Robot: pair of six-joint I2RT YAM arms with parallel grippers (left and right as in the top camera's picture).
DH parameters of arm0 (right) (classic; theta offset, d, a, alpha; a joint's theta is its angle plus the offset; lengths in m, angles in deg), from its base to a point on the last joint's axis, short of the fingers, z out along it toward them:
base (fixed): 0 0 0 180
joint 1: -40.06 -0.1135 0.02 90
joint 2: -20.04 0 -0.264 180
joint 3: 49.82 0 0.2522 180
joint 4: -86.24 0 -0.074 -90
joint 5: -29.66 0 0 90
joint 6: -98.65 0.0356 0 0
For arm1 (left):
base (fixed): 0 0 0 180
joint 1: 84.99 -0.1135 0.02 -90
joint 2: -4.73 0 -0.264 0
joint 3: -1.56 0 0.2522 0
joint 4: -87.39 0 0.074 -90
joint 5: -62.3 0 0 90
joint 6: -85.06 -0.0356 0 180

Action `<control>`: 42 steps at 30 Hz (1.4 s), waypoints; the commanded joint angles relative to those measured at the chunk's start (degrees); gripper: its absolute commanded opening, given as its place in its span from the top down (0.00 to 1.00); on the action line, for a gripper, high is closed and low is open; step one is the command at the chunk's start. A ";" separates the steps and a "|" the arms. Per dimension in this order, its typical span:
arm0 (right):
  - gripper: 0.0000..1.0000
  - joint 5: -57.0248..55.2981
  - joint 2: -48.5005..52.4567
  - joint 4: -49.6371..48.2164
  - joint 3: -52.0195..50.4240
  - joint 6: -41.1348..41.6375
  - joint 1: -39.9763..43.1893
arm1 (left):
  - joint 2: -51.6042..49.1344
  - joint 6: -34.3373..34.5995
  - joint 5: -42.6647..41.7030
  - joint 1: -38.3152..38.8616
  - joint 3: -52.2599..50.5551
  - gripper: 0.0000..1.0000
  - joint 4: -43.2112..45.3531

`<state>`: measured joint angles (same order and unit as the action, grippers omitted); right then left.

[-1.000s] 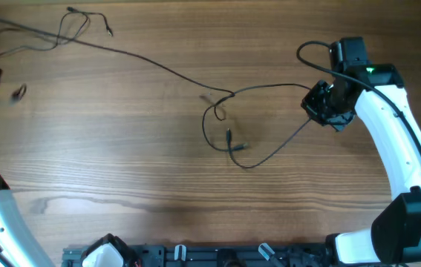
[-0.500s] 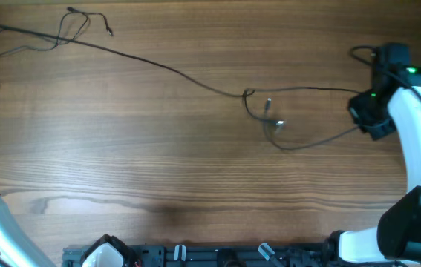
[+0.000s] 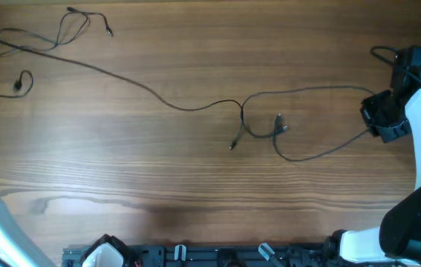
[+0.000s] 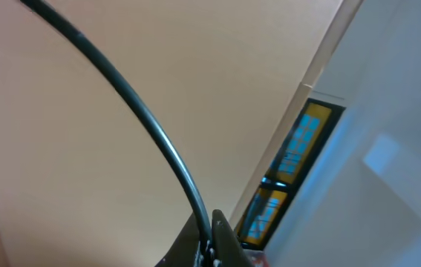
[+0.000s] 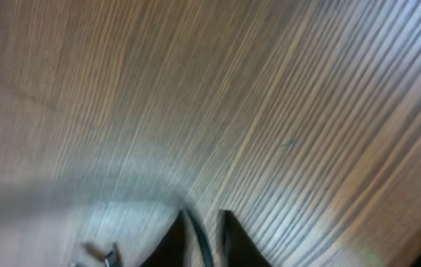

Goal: Untangle cables

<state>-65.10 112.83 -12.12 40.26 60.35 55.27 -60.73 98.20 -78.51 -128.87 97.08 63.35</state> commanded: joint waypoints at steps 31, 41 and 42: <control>0.00 37.44 0.13 -22.40 -0.04 -43.25 -36.24 | -8.55 -39.32 27.85 37.92 0.46 0.96 -33.68; 0.00 37.51 0.61 -41.83 -0.04 -35.95 -48.78 | -6.43 -25.70 12.28 37.99 6.51 0.96 -20.39; 0.00 37.42 0.61 -43.91 -0.04 -34.99 -49.83 | -6.29 -24.72 12.00 38.05 7.85 0.96 -20.31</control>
<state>-28.38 112.83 -51.99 40.21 23.30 8.38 -69.31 66.57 -60.70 -91.23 99.22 41.47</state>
